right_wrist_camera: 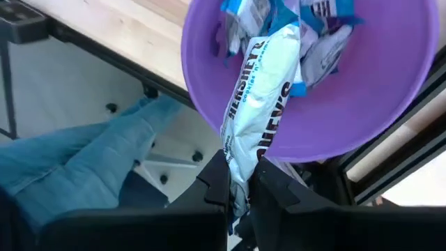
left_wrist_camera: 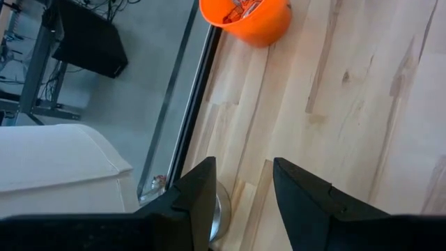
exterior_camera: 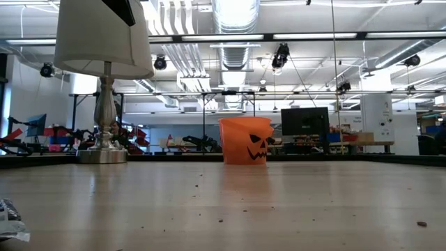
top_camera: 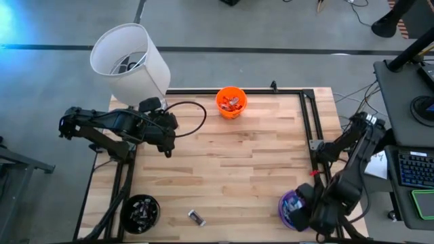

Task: Organize candy in baskets
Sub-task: Put the white chocolate into the purple bucket, then put the brown chocolate into the black bucket

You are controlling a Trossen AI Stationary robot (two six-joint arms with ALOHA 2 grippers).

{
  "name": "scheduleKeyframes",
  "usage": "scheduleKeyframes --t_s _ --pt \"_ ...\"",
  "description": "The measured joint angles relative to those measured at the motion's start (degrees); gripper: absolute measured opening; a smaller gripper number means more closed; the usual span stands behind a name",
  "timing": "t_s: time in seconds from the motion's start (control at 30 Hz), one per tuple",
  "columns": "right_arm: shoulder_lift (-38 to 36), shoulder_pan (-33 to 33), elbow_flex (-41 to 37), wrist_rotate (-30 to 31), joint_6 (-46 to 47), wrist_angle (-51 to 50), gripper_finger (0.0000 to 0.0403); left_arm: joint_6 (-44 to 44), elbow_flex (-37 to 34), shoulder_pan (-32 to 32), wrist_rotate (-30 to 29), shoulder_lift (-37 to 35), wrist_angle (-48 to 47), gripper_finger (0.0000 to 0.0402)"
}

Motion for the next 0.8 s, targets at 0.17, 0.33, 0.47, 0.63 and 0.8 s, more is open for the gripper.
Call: scheduleKeyframes --t_s 0.17,0.33,0.47,0.63,0.8 --pt "1.06 0.03 0.0 -1.53 1.05 -0.09 0.0022 0.02 0.0 0.0 0.0 0.0 0.03 0.0126" --pt "1.62 0.01 -0.09 -1.63 4.44 -2.63 0.0036 0.0 0.0 0.0 0.0 0.0 0.05 0.0126" --pt "1.6 0.01 -0.17 -2.07 4.98 -3.06 0.0069 0.0 0.0 0.0 -0.01 0.0 0.13 0.0126" --pt "1.61 0.01 -0.2 -2.08 3.86 -3.09 0.0121 0.0 0.0 0.0 0.0 0.0 0.13 0.0126" --pt "1.6 -0.25 -0.2 0.24 1.93 -4.46 0.0151 0.0 0.0 0.0 0.0 0.0 0.15 0.0126"
